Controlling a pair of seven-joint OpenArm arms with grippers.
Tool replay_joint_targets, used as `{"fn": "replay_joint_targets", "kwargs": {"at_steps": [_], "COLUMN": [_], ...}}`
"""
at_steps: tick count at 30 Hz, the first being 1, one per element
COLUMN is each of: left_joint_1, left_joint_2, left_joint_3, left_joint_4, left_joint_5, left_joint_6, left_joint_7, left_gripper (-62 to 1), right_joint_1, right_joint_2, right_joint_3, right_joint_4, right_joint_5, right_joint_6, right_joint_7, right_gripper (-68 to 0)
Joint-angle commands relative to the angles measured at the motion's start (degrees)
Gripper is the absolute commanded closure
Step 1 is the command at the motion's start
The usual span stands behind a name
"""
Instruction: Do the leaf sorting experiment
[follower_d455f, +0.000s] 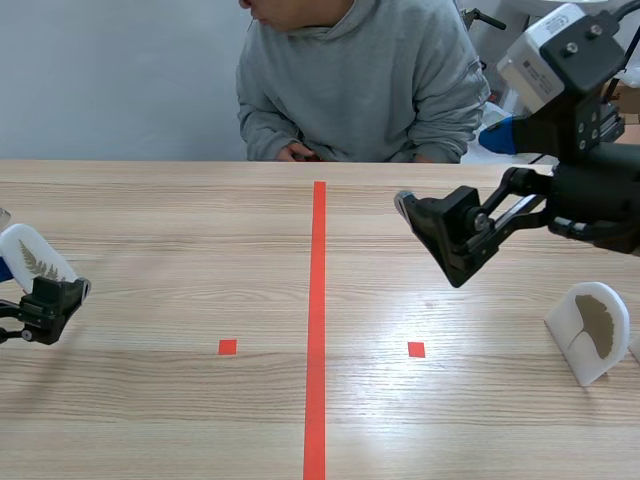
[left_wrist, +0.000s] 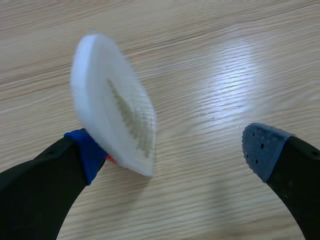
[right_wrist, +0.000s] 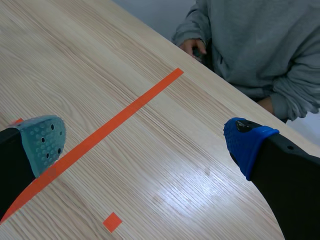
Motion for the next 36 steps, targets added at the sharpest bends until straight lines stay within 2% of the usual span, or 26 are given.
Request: {"fn": "replay_joint_targets", "kwargs": {"at_steps": [1,9,14,20,30,33,36], "left_joint_1": [1.0,9.1,15.5,24.1,35.2,38.1,40.6], "left_joint_2": [-1.4,-2.3,-2.3,-2.2,-0.9,0.2,1.4], "left_joint_3": [-0.2,-4.6,-7.9,-8.5,-8.5,-8.5,-8.5], "left_joint_4": [3.8,17.7,26.9,37.3,50.3,53.6,56.6], "left_joint_5": [-1.2,-2.7,-2.8,-3.4,-4.4,-4.4,-4.4], "left_joint_6": [-0.3,-0.5,-1.0,-1.0,-1.0,-1.0,-1.0], "left_joint_7": [0.0,3.0,4.7,5.4,5.9,6.0,6.0], "left_gripper": [-55.9,-55.9,-55.9,-55.9,-55.9,-55.9,-55.9], "right_joint_1": [0.1,-4.1,-7.8,-12.7,-21.0,-22.5,-24.0], "right_joint_2": [1.3,3.0,3.1,4.2,4.3,4.3,4.2], "right_joint_3": [1.4,5.3,8.1,11.8,18.9,20.9,22.1], "right_joint_4": [0.1,0.1,0.1,0.1,-2.3,-3.8,-4.6], "right_joint_5": [0.7,1.1,1.0,0.5,-2.0,-1.9,-1.9], "right_joint_6": [0.3,0.6,4.6,5.2,8.3,10.6,11.7], "right_joint_7": [1.2,3.6,4.6,7.1,12.8,14.3,15.7], "right_gripper": [-66.7,-66.7,-66.7,-66.7,-66.7,-66.7,-66.7]}}
